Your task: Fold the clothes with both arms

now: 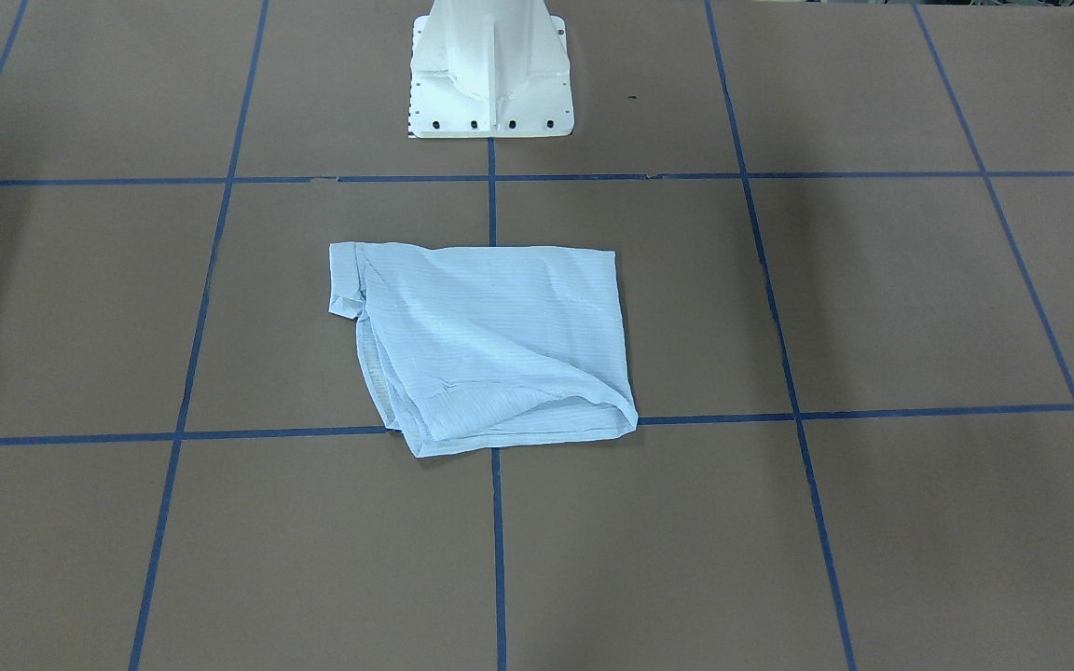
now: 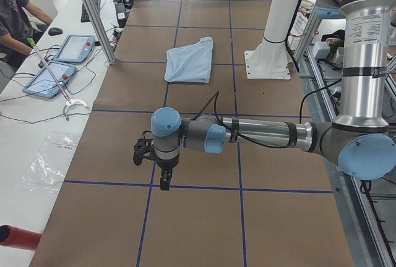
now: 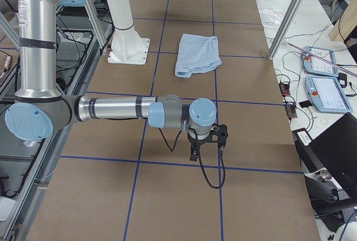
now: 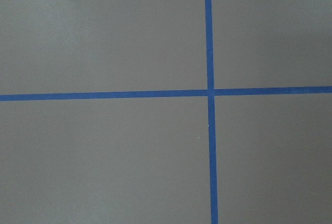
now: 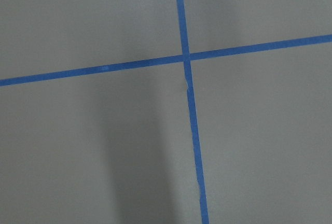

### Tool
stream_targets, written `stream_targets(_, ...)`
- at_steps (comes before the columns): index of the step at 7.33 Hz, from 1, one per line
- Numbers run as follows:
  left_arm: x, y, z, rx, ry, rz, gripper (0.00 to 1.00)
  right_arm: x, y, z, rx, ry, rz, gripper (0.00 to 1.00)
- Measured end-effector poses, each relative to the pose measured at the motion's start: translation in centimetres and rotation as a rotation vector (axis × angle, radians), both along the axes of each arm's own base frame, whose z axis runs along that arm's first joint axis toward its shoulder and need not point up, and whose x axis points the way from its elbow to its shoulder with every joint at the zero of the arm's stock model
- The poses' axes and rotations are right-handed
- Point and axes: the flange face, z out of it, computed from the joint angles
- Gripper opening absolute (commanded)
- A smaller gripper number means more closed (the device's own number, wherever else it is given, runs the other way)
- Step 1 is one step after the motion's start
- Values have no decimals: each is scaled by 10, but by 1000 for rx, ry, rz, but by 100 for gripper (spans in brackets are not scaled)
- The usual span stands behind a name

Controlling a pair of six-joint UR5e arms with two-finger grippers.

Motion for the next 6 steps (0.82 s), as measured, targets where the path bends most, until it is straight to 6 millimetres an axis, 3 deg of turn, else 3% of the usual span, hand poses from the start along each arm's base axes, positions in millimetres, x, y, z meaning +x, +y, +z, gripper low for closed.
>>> stream_targets(6,0,0,0,0,1,0,100,5,-1,3,6,69,-1,100)
